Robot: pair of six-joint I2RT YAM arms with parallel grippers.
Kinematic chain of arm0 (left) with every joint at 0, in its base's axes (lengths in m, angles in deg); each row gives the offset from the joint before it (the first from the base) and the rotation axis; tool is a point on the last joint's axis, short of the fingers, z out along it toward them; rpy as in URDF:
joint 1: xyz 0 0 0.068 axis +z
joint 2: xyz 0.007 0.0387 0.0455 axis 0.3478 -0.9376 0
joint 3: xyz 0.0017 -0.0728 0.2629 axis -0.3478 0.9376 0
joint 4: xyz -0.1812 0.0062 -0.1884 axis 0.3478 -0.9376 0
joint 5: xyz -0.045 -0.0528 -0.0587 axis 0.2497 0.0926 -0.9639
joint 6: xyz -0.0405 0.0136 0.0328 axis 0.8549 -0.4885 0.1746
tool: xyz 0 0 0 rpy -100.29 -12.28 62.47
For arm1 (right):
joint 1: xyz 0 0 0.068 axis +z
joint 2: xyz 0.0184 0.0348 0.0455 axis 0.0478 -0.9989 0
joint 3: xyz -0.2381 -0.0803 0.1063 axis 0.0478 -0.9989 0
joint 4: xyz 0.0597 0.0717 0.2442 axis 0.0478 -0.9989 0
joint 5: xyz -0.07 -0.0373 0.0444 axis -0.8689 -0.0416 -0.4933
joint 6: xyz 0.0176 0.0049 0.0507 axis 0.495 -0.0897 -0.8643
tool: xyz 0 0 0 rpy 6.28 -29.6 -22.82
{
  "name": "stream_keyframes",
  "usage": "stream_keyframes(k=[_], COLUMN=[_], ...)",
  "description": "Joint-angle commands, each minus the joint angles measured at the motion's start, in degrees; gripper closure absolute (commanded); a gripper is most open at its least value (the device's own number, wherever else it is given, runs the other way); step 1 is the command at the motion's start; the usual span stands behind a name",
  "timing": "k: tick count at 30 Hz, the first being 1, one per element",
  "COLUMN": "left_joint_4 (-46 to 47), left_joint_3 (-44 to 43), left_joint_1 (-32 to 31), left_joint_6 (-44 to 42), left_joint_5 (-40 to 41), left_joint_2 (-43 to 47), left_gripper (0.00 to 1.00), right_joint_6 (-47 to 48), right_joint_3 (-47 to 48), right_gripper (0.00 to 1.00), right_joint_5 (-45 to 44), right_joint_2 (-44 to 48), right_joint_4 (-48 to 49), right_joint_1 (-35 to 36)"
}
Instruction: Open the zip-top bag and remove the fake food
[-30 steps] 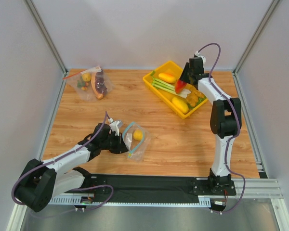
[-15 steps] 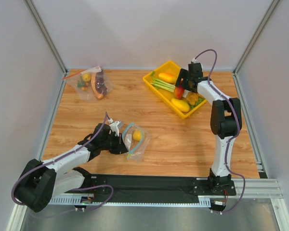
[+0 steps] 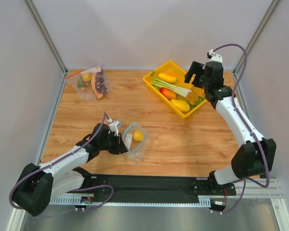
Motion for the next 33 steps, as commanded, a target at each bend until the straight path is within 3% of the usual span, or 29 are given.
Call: stream_keyframes(k=[1, 8, 11, 15, 20, 25, 33], left_joint_4=[-0.50, -1.91, -2.00, -2.26, -2.35, -2.26, -2.61], left_joint_3=[-2.95, -4.62, -4.79, -4.88, -4.71, -4.79, -4.62], left_joint_1=[-0.07, -0.16, -0.16, -0.16, -0.16, -0.16, -0.16], left_joint_6=[-1.13, -1.13, -1.22, -1.13, -1.31, -1.31, -1.40], left_joint_5=[0.21, 0.57, 0.56, 0.74, 0.74, 0.65, 0.57], left_joint_2=[1.78, 2.84, 2.84, 2.84, 2.84, 3.02, 3.28], left_gripper=[1.00, 1.00, 1.00, 1.00, 1.00, 1.00, 1.00], right_joint_6=[2.38, 2.21, 2.12, -1.21, -2.62, -3.59, -3.51], right_joint_3=[-3.41, -7.37, -7.90, -9.83, -9.66, -11.06, -10.63], right_gripper=[0.17, 0.29, 0.37, 0.47, 0.54, 0.63, 0.66], right_joint_5=[-0.02, 7.71, 9.81, 18.85, 21.60, 24.23, 19.94], right_joint_2=[6.14, 11.52, 11.53, 10.91, 8.02, 2.23, -5.78], right_joint_4=[-0.03, -4.34, -5.58, -3.39, -3.47, -3.03, -4.26], right_joint_1=[3.27, 13.88, 20.91, 27.61, 35.52, 39.05, 42.04])
